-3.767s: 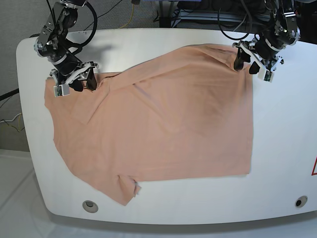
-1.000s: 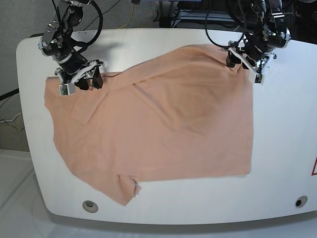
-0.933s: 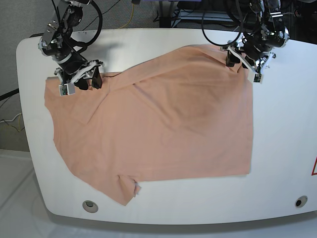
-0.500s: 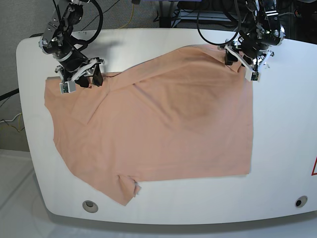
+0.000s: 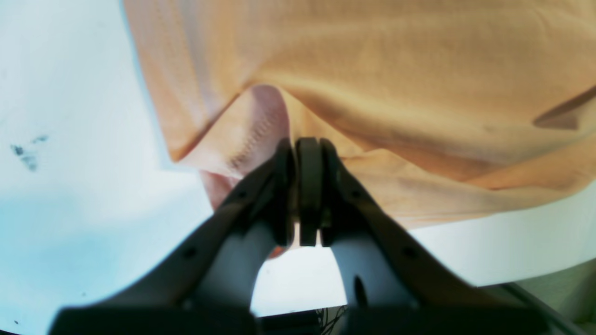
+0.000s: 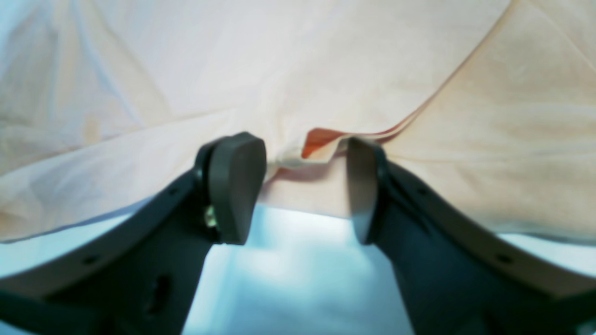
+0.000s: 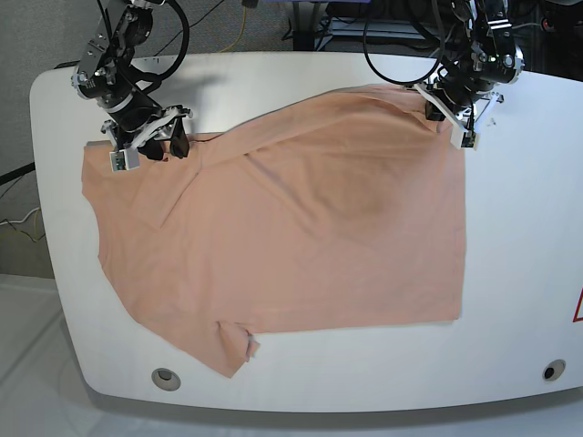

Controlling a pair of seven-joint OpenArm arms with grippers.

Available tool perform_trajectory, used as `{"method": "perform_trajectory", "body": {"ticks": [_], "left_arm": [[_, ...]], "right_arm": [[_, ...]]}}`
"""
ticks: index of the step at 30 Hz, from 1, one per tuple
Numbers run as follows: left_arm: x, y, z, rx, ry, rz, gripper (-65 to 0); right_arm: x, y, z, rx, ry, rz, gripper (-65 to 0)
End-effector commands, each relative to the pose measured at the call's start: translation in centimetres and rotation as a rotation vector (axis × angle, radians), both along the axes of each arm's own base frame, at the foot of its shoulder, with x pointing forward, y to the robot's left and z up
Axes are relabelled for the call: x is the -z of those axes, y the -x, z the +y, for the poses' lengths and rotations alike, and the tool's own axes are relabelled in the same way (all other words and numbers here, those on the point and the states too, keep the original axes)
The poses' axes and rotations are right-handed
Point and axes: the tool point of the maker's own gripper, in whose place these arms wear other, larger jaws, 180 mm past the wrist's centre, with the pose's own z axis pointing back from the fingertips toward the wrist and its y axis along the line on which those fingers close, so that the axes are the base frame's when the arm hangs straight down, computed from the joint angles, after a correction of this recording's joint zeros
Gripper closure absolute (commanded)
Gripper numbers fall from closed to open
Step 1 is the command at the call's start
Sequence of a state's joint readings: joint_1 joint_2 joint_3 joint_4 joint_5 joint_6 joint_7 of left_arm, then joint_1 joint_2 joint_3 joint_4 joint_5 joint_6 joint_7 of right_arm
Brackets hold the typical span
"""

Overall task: Fold the T-shirt properly
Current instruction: 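Slide the left gripper along the shoulder edge toward the right gripper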

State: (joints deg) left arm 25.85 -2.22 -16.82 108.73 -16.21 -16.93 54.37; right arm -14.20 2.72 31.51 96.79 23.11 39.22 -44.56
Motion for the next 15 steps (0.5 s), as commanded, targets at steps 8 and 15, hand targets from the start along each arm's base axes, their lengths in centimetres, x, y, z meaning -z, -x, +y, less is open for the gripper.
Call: {"method": "perform_trajectory", "body": {"ticks": [8, 15], "left_arm": [[-0.7, -0.7, 0.2, -0.001, -0.002, -0.037, -1.2], [-1.3, -1.9, 0.2, 0.003, -0.001, -0.068, -1.2]], "right_arm": [[-1.3, -0.8, -0.2, -0.001, -0.002, -0.058, -30.4], [-1.3, -0.8, -0.2, -0.001, -0.002, -0.056, -30.4]]}}
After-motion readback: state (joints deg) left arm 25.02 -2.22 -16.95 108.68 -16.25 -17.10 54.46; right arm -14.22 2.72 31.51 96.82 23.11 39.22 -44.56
